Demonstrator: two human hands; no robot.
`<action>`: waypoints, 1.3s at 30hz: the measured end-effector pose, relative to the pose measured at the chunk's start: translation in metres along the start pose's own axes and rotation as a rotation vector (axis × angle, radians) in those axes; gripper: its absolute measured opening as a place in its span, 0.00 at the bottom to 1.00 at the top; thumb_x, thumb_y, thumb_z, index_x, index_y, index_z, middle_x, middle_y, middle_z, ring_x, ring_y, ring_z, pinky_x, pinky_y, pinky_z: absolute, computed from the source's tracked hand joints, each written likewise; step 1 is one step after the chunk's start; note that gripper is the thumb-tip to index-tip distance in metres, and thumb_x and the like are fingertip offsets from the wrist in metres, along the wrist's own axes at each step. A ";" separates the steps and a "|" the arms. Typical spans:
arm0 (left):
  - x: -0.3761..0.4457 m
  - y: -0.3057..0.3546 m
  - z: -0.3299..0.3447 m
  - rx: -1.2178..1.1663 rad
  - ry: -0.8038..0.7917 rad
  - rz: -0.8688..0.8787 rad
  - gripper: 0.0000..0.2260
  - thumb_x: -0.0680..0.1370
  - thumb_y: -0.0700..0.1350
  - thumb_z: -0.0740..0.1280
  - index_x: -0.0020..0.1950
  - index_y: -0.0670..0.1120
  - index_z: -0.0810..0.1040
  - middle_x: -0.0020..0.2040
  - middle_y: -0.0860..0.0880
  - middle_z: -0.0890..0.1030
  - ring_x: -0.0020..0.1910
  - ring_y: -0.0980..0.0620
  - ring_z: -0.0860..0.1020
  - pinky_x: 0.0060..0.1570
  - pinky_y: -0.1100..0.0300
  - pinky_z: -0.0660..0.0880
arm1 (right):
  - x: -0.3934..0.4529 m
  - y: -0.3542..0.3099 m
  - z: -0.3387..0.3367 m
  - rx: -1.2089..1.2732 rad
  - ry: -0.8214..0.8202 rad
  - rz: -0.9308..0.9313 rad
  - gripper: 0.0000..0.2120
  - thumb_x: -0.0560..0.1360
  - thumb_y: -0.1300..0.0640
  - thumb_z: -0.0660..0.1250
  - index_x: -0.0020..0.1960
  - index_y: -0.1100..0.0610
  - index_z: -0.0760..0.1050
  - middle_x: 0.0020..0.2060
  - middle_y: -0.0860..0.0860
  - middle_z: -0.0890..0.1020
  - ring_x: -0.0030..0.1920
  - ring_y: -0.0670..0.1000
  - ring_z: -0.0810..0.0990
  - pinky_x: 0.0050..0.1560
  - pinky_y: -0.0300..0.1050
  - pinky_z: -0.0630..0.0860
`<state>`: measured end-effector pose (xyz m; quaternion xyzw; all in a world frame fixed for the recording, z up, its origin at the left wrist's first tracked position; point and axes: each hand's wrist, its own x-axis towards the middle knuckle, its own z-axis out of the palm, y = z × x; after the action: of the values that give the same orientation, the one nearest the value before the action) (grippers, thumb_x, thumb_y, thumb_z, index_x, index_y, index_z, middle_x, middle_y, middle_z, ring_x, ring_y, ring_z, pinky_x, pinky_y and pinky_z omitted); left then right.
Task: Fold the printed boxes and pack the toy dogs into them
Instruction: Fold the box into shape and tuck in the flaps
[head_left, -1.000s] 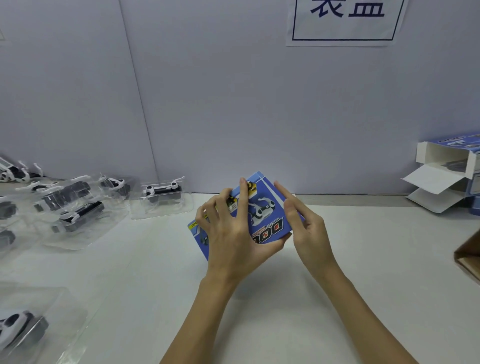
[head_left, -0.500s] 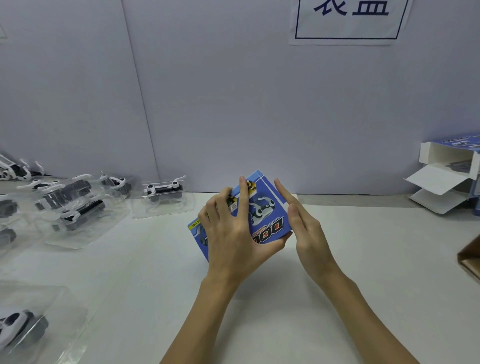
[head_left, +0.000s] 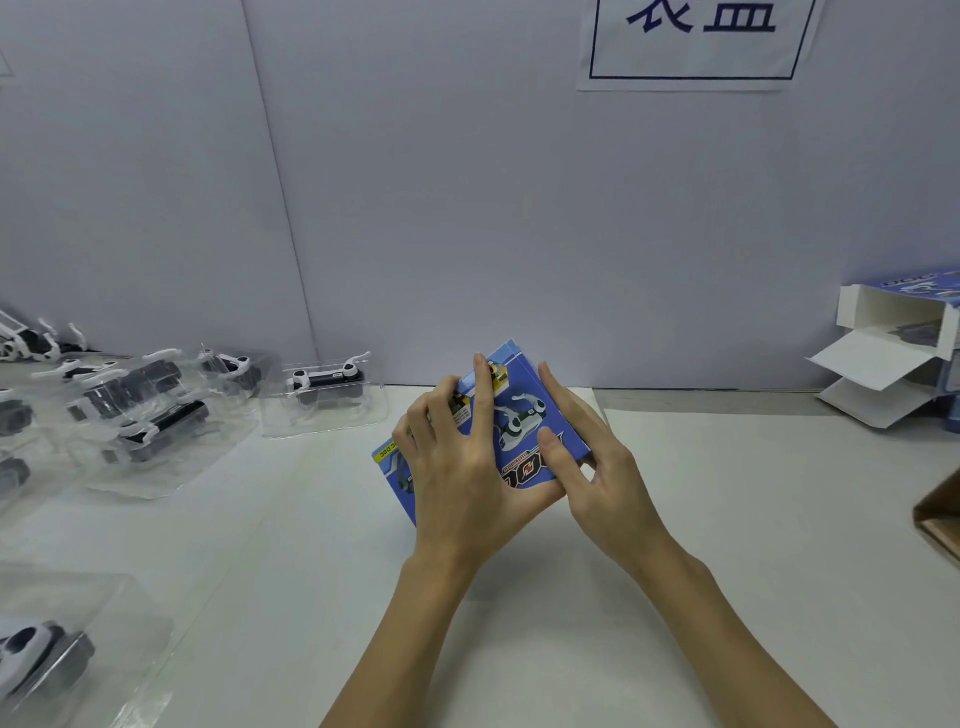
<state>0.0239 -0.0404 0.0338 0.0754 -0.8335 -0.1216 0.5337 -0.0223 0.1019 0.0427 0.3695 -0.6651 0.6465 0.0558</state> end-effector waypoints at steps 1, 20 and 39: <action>-0.001 0.000 0.001 -0.004 0.006 0.003 0.48 0.72 0.75 0.64 0.81 0.43 0.66 0.68 0.41 0.72 0.67 0.42 0.69 0.65 0.43 0.68 | 0.000 0.001 -0.001 -0.009 -0.002 0.003 0.26 0.81 0.51 0.65 0.77 0.38 0.65 0.70 0.41 0.75 0.71 0.48 0.75 0.49 0.39 0.84; 0.003 -0.023 0.006 -0.384 -0.374 -0.604 0.48 0.57 0.73 0.78 0.69 0.51 0.67 0.61 0.50 0.75 0.54 0.53 0.78 0.49 0.62 0.75 | 0.007 0.026 -0.022 -0.297 0.209 0.274 0.34 0.75 0.35 0.66 0.79 0.40 0.65 0.58 0.47 0.76 0.54 0.46 0.80 0.50 0.34 0.77; 0.006 -0.019 0.004 -1.130 -0.341 -0.679 0.27 0.71 0.63 0.76 0.68 0.60 0.78 0.61 0.51 0.85 0.56 0.49 0.86 0.49 0.59 0.83 | 0.011 0.019 -0.037 -0.158 0.471 0.085 0.19 0.78 0.37 0.65 0.59 0.50 0.75 0.56 0.51 0.78 0.52 0.44 0.79 0.49 0.40 0.78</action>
<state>0.0178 -0.0595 0.0326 0.0224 -0.6447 -0.7092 0.2845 -0.0556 0.1288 0.0388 0.1751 -0.6970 0.6627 0.2107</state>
